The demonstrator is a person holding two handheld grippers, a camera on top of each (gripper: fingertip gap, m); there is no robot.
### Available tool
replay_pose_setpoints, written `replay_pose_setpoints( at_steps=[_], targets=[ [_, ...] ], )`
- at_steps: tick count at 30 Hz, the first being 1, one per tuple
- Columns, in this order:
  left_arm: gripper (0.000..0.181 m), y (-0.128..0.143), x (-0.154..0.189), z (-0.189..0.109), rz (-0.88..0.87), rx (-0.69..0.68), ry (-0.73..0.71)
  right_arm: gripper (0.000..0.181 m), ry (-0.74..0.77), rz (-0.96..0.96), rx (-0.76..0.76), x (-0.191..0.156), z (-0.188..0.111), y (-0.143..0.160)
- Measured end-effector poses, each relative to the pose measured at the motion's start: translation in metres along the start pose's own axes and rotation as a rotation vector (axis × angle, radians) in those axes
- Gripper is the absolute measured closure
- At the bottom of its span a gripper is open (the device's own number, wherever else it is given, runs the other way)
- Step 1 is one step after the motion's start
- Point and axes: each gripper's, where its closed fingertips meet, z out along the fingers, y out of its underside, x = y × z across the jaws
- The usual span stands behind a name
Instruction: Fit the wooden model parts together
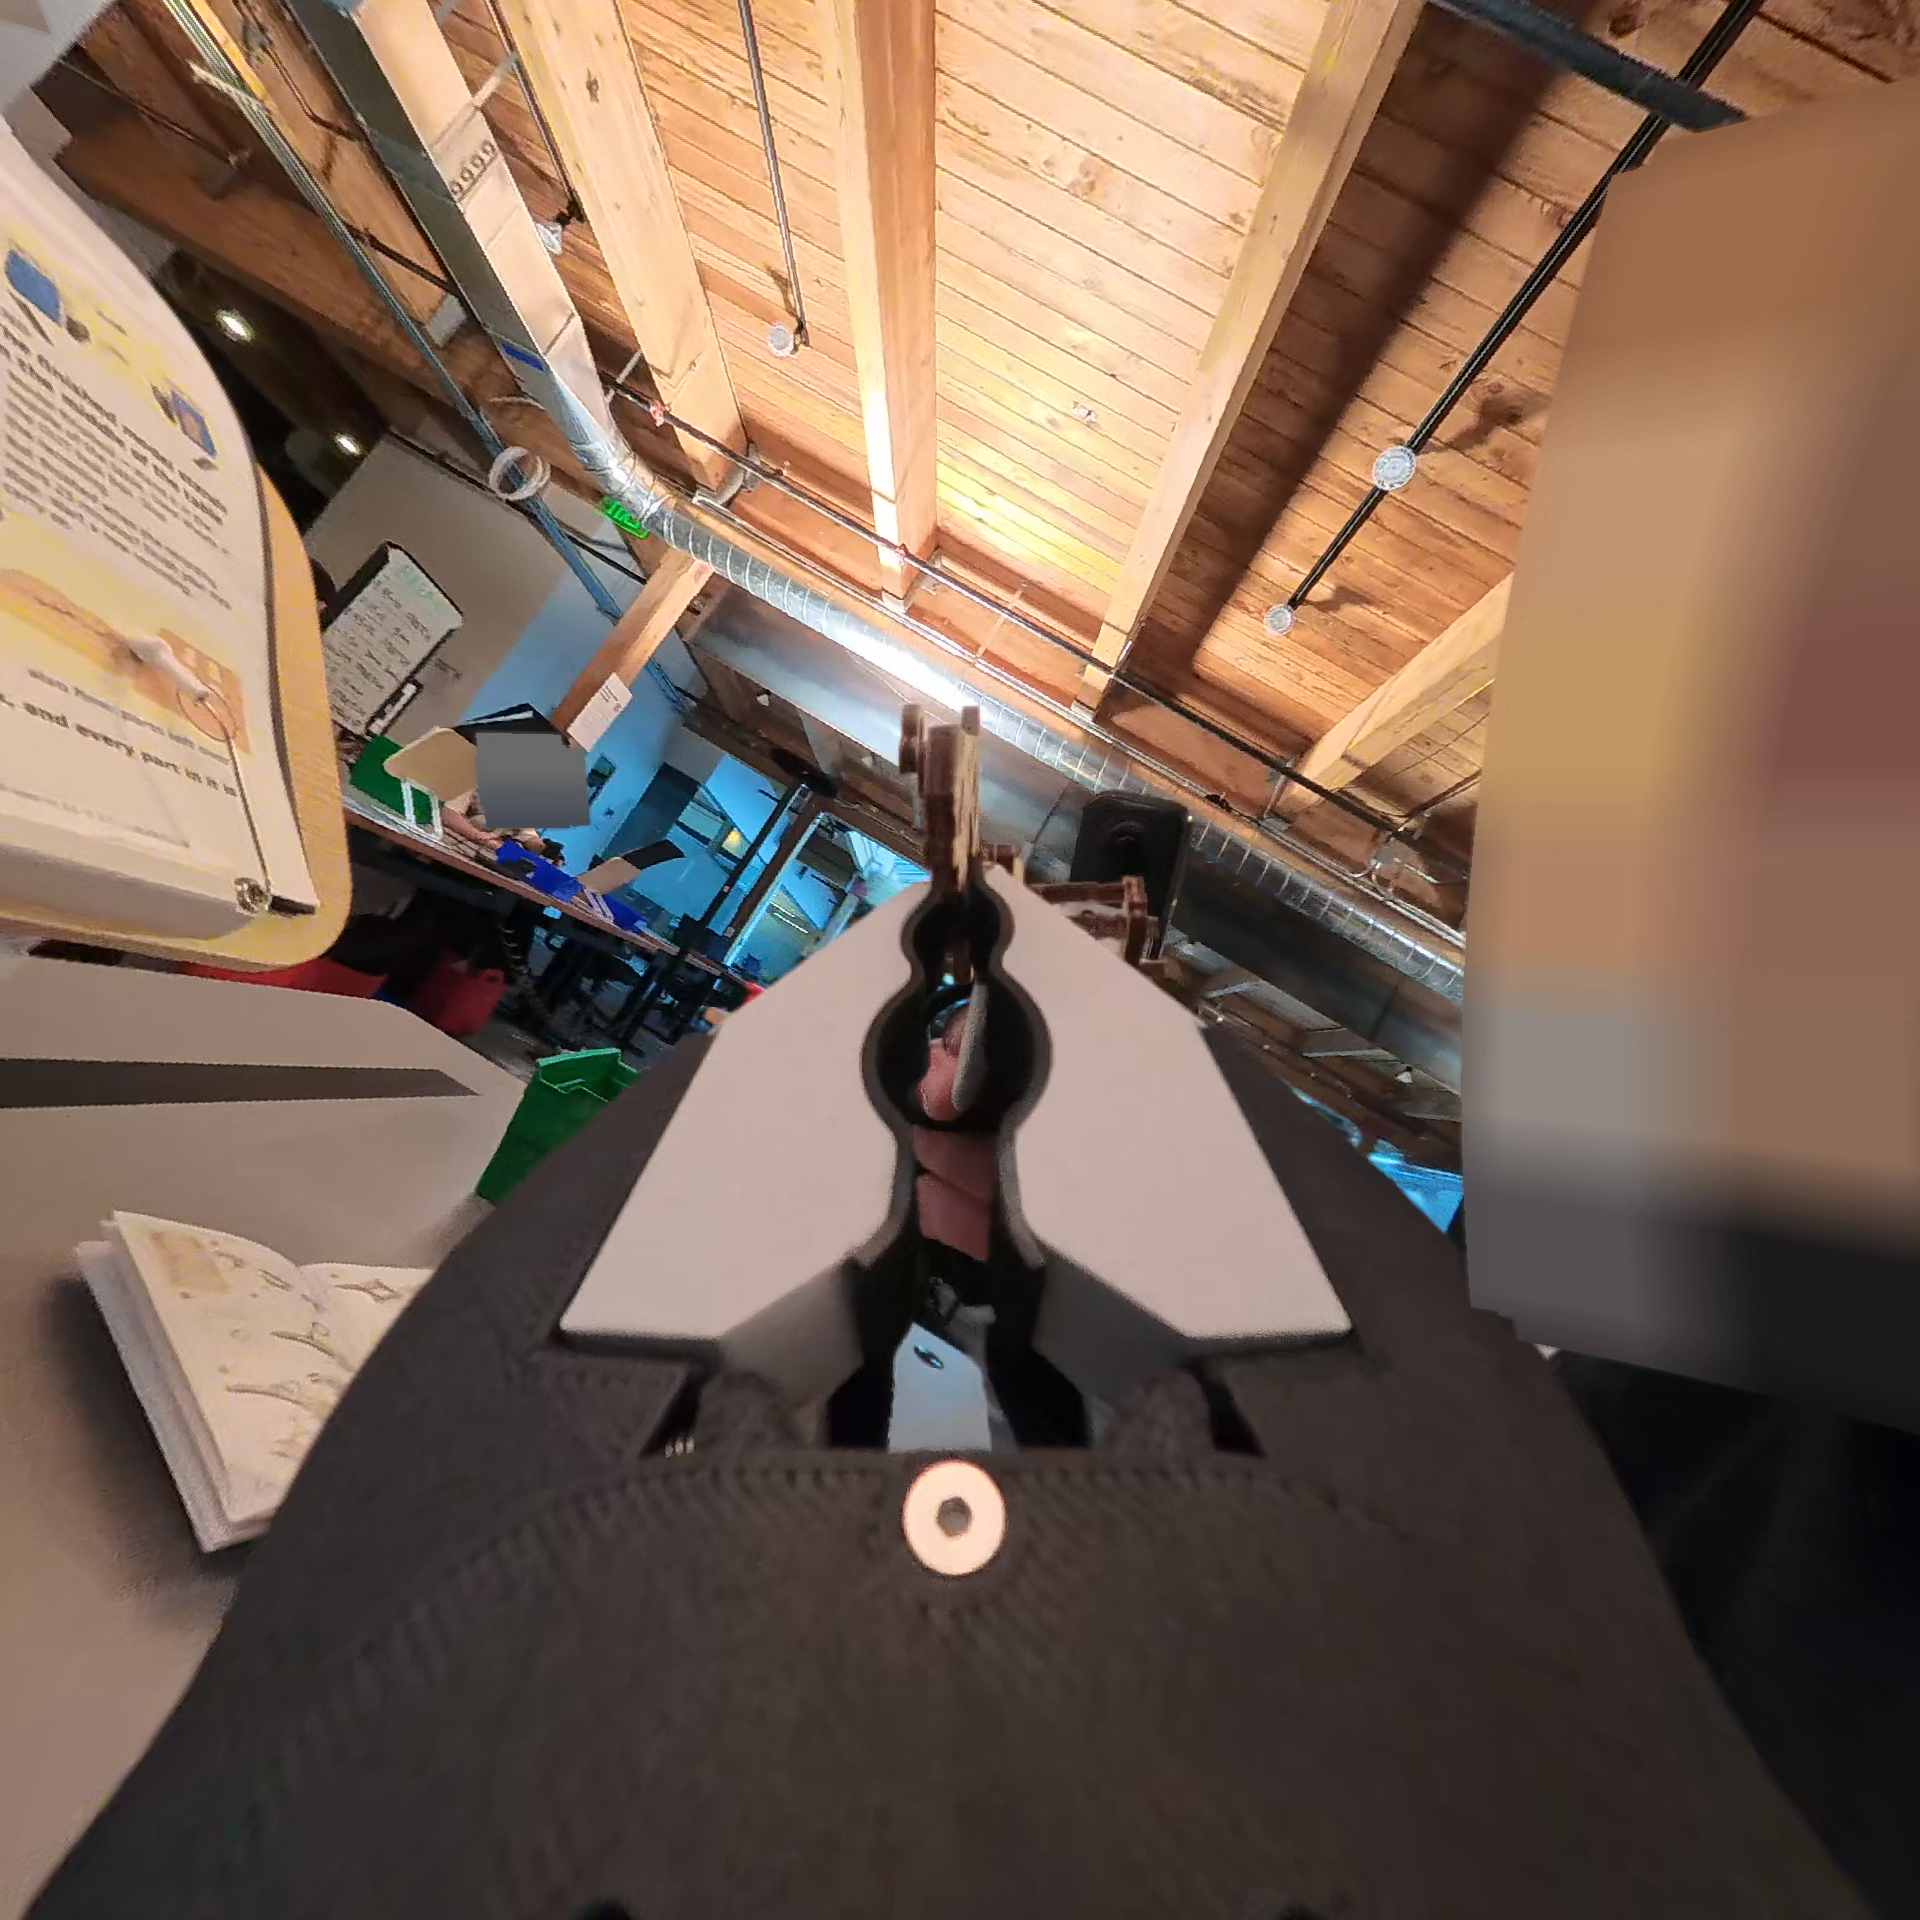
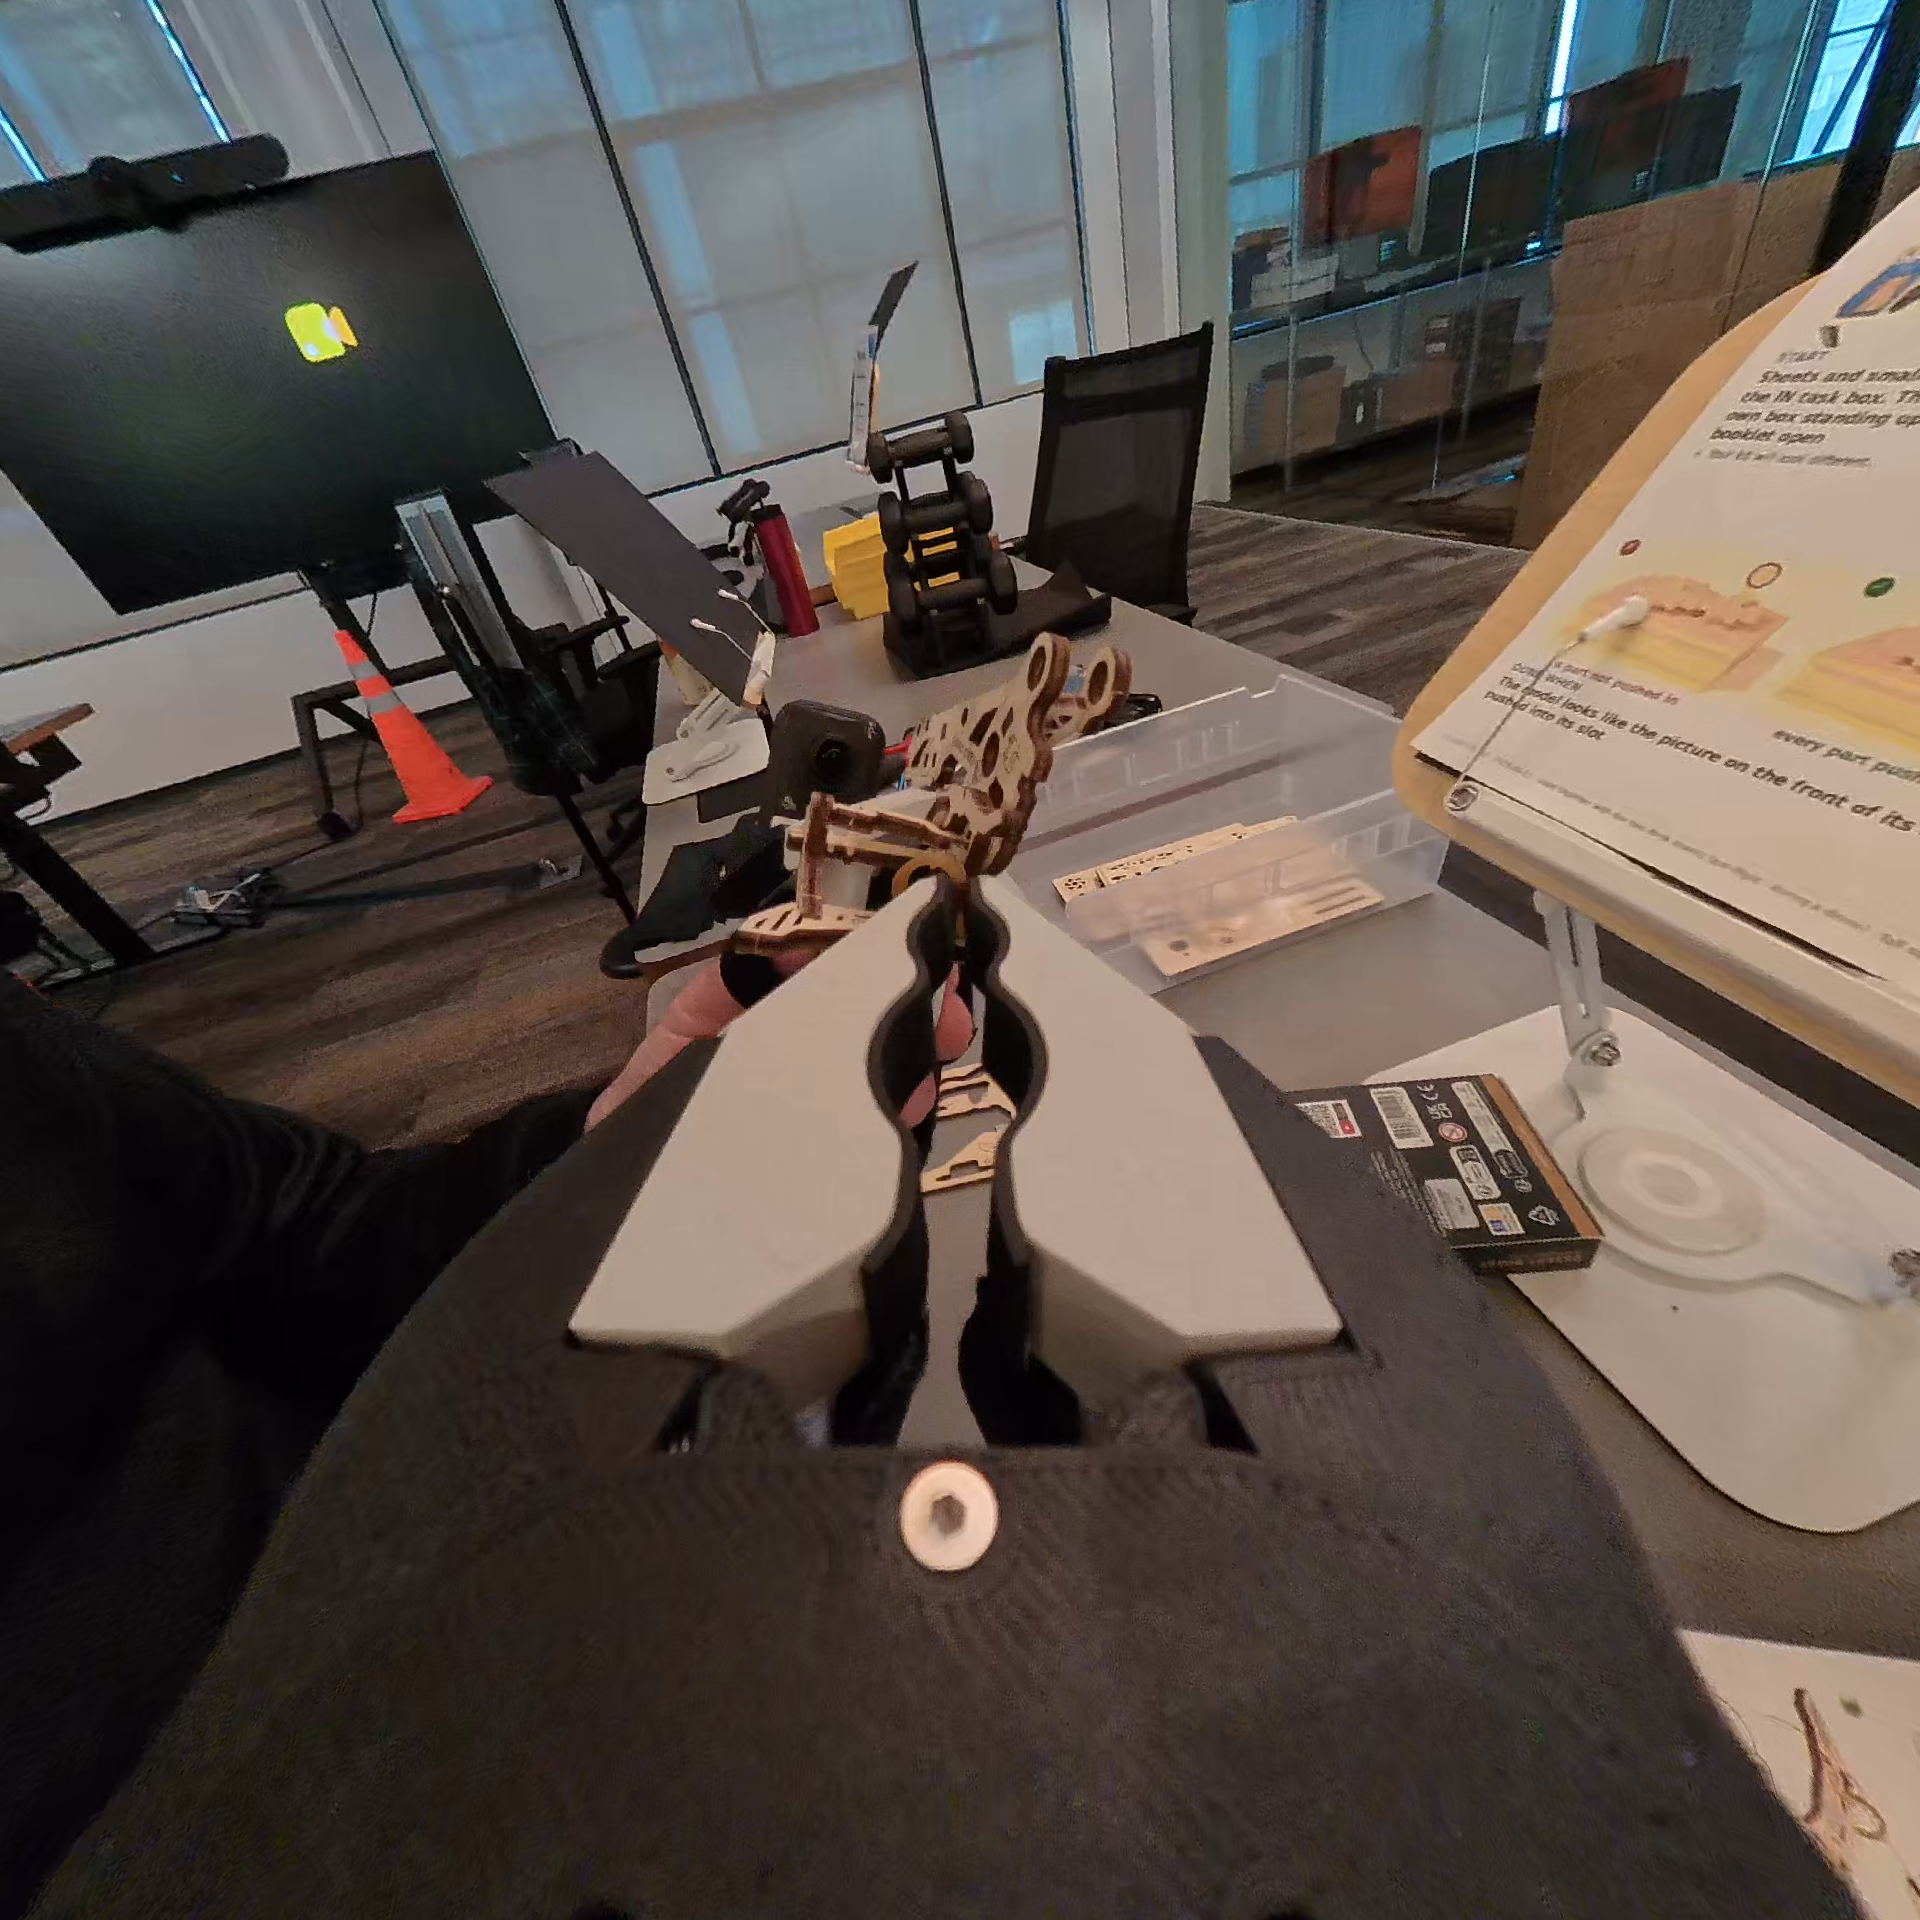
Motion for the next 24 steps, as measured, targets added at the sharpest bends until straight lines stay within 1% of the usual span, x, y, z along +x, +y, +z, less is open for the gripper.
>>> replay_pose_setpoints(
  at_steps=[1, 8, 11, 15, 17, 21, 24],
  targets=[
    [0.181, 0.001, -0.003, 0.000, -0.017, 0.006, -0.004, 0.181, 0.008, 0.007, -0.002, 0.003, -0.002, 0.000],
    [0.181, 0.017, -0.023, 0.008, -0.158, 0.026, -0.049, 0.181, 0.032, 0.101, 0.010, 0.024, -0.014, 0.009],
    [0.181, 0.021, -0.025, 0.013, -0.162, 0.035, -0.054, 0.181, 0.037, 0.113, 0.017, 0.028, -0.020, 0.011],
    [0.181, 0.026, -0.021, 0.020, -0.094, 0.014, -0.066, 0.181, 0.042, 0.102, 0.024, 0.029, -0.031, 0.011],
    [0.181, 0.027, -0.021, 0.022, -0.058, 0.002, -0.078, 0.180, 0.063, 0.062, 0.030, 0.029, -0.039, 0.008],
    [0.181, 0.029, -0.022, 0.026, -0.014, -0.013, -0.100, 0.178, 0.142, -0.080, -0.041, 0.030, -0.053, 0.008],
    [0.181, 0.031, -0.020, 0.029, -0.047, -0.003, -0.082, 0.176, 0.192, -0.187, -0.108, 0.028, -0.063, 0.009]
  ],
)
